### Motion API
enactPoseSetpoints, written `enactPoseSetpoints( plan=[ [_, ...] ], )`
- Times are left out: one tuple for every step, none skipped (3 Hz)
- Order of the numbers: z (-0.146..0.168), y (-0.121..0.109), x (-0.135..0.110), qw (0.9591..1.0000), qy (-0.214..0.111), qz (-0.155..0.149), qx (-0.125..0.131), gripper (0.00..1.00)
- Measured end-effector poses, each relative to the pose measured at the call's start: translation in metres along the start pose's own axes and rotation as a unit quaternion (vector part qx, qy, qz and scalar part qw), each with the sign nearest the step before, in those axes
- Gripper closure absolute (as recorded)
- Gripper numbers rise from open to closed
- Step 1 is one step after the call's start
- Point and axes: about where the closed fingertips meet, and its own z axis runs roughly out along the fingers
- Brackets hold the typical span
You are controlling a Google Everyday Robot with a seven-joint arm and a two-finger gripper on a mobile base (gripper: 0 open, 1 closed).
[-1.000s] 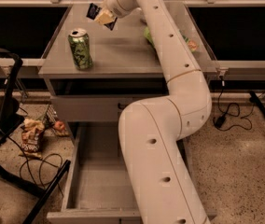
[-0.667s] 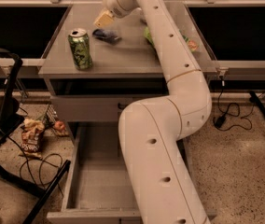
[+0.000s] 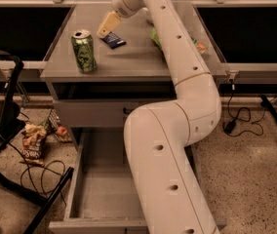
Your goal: Pick rxbar blueberry from middle drawer and place on counter
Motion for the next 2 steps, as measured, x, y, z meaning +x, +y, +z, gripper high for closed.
enactPoseSetpoints(
  plan=[
    [-0.007,-0.009,-0.003,0.9999,0.000,0.000,0.014,0.00],
    [-0.080,-0.063,-0.017,0.9957,0.016,0.001,0.092,0.00]
  ],
)
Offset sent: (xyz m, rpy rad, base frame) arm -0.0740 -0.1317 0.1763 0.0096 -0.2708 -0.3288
